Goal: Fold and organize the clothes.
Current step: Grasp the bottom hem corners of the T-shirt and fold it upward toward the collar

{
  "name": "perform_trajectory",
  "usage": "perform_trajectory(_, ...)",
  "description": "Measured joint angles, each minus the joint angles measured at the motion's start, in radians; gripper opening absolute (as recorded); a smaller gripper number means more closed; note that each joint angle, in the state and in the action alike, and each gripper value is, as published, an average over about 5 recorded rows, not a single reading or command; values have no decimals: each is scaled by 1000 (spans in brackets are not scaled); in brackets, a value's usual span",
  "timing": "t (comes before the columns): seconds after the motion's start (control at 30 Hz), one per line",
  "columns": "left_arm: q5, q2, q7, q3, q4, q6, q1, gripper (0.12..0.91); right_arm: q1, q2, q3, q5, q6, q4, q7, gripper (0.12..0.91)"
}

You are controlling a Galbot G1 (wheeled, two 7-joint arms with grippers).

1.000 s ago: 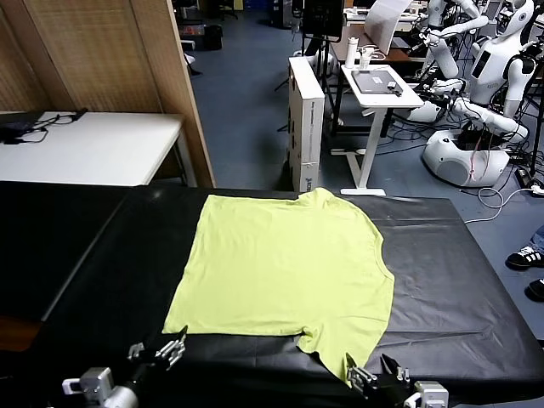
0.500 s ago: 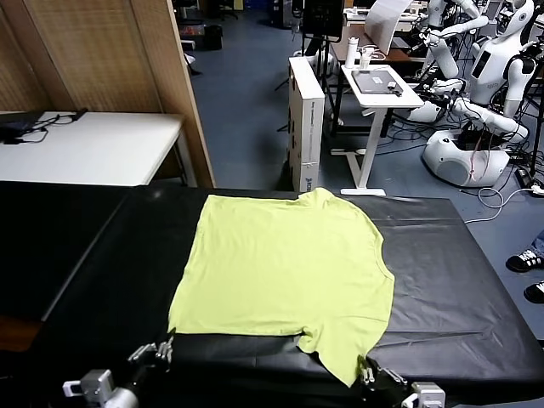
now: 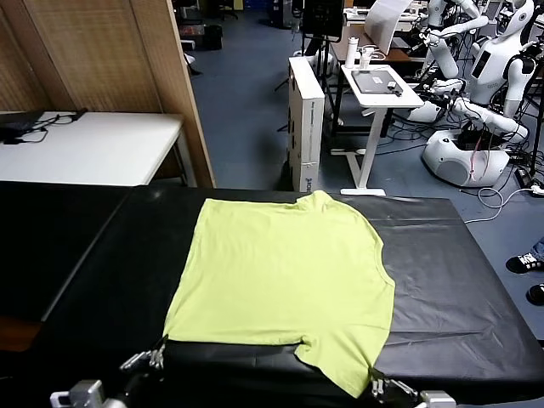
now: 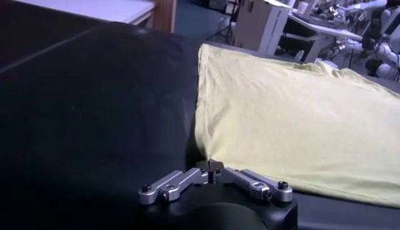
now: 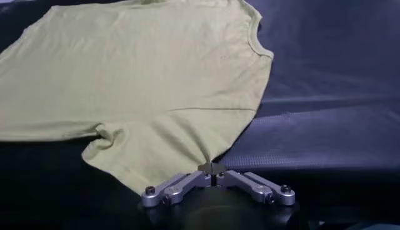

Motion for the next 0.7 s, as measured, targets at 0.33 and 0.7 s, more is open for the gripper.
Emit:
perform_trajectory(0.33, -34, -51, 2, 14, 17, -8, -86, 147, 203, -90, 7, 60, 116, -102, -51, 139)
perform_trajectory(0.7, -92, -45, -61, 43, 76, 1, -278, 147, 460, -174, -57, 96, 169, -333, -58, 139)
